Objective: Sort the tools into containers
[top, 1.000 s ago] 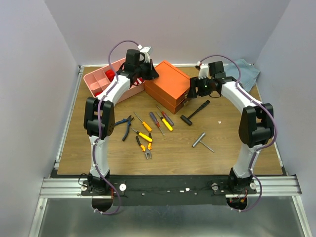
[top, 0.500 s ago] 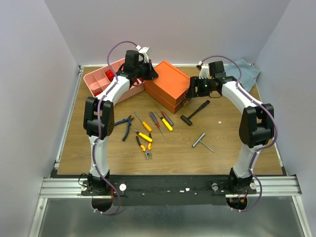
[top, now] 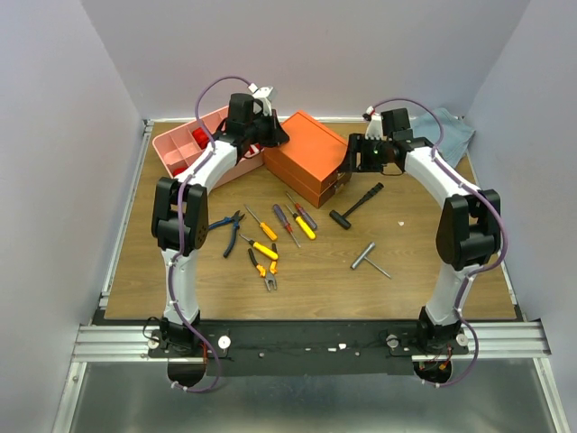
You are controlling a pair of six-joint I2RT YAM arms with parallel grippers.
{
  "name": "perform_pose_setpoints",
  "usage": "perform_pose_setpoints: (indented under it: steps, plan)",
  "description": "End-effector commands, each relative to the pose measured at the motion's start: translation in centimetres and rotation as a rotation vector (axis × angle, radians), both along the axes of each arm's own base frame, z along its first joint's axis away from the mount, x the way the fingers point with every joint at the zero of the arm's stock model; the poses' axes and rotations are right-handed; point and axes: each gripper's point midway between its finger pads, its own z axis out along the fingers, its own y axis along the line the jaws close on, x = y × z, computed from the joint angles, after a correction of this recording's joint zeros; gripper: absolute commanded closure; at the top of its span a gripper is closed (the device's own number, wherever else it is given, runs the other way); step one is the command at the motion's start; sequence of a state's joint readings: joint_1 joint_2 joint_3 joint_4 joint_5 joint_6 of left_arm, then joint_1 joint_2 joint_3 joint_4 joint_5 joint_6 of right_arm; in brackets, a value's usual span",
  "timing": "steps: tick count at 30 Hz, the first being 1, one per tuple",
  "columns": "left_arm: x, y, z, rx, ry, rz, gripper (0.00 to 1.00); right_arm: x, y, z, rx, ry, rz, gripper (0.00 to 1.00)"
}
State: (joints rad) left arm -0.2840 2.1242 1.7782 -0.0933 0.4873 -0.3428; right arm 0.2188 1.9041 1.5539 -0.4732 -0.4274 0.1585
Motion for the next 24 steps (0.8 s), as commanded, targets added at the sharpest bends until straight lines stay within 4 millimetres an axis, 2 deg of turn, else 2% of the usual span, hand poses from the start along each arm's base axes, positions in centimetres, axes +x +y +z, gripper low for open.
perform_pose_setpoints:
  steps: [1,4,10,13,14,17,18,24]
  plan:
    - [-2.0,0.1,-3.5,0.062,0.107,-0.002,1.0,1.4,-0.5,1.0,-0.017,-0.036,-0.099,0.25]
    - [-2.1,-0.1,-3.6,0.064,0.11,-0.005,1.0,1.8,-1.9,-0.5,-0.079,-0.016,-0.166,0.27]
    - [-2.0,-0.4,-3.7,0.068,0.108,-0.004,1.0,1.0,-3.3,-3.0,-0.202,0.004,-0.157,0.28]
    - [-1.9,-0.5,-3.7,0.069,0.107,-0.005,1.0,-0.6,-4.4,-4.4,-0.279,0.03,-0.126,0.28]
    - [-1.8,-0.5,-3.7,0.069,0.103,-0.003,1.0,-1.7,-4.9,-5.4,-0.307,0.057,-0.115,0.27]
    - [-1.5,-0.5,-3.6,0.069,0.098,0.003,1.0,-2.9,-6.4,-5.5,-0.375,0.043,-0.1,0.27]
    - [-1.4,-0.5,-3.8,0.07,0.095,0.004,1.0,-3.8,-6.9,-5.5,-0.381,0.049,-0.099,0.27]
    - [-0.7,-0.8,-3.5,0.082,0.063,0.008,1.0,-6.7,-8.4,-5.3,-0.394,0.075,-0.104,0.27]
